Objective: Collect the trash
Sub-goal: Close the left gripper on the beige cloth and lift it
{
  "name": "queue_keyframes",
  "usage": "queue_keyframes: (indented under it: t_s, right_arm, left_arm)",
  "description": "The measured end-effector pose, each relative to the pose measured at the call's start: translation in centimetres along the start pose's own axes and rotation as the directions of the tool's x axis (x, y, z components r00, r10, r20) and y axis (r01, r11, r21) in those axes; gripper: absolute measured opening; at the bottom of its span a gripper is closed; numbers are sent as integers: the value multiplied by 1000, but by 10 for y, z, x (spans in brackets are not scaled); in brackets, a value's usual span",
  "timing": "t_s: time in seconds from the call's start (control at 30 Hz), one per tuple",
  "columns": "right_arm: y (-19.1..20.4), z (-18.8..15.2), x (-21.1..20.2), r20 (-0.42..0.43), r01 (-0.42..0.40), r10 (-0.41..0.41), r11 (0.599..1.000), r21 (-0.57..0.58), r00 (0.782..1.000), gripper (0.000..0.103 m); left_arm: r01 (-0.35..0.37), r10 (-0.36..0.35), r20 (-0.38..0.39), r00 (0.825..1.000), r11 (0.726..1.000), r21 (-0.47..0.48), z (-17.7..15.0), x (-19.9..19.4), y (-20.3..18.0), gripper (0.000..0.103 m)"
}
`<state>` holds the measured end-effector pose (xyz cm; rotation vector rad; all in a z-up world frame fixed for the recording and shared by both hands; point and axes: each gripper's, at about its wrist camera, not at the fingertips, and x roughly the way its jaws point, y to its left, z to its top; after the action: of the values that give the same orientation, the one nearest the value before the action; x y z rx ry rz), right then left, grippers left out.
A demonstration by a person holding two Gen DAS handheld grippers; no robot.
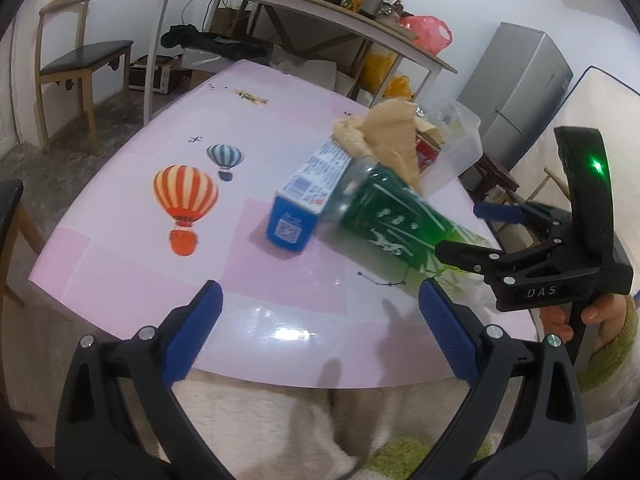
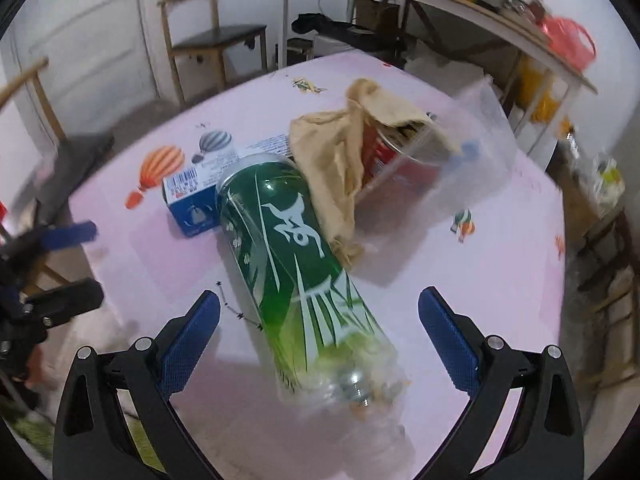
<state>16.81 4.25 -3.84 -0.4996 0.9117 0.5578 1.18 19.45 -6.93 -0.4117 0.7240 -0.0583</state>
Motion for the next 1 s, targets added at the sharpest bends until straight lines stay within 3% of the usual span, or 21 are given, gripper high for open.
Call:
queue_keyframes:
  t_s: [0.17, 0.3, 0.47, 0.63, 0.77, 0.87, 0.97, 1.0]
  right_arm:
    - [-7, 6, -6, 8, -18, 18, 999, 26, 1000, 96]
    - [-26, 6, -14, 67, -81, 74, 990, 116, 995, 97]
    - [-45, 2, -21, 133, -143, 113, 958, 248, 985, 97]
    - [-64, -7, -17, 159, -201, 152, 913, 356, 975, 97]
    - [-75, -14, -11, 173, -233, 176, 886, 402, 969, 97]
    - [-80, -19, -8, 180, -234, 173, 878, 416, 968, 96]
    - [-86, -22, -4, 190, -249, 182, 864, 438, 965, 96]
    - [-89, -23, -3, 195, -256, 186, 858, 446, 963, 96]
  left_arm:
    - [16, -16, -2, 1000, 1000, -8, -2, 6, 7, 94]
    - [47, -47, 16, 999, 999, -5, 4, 7, 7, 94]
    - [142, -142, 68, 988, 990, 13, 38, 1, 8, 94]
    - [168, -170, 114, 979, 985, 34, 93, 8, 4, 94]
    - [255, -253, 46, 966, 966, -33, 140, 37, 4, 94]
    - [332, -341, -45, 939, 932, -149, 171, 75, 6, 94]
    - [355, -386, -132, 913, 911, -208, 191, 116, -1, 94]
    - [344, -380, -155, 912, 913, -217, 193, 126, -5, 93]
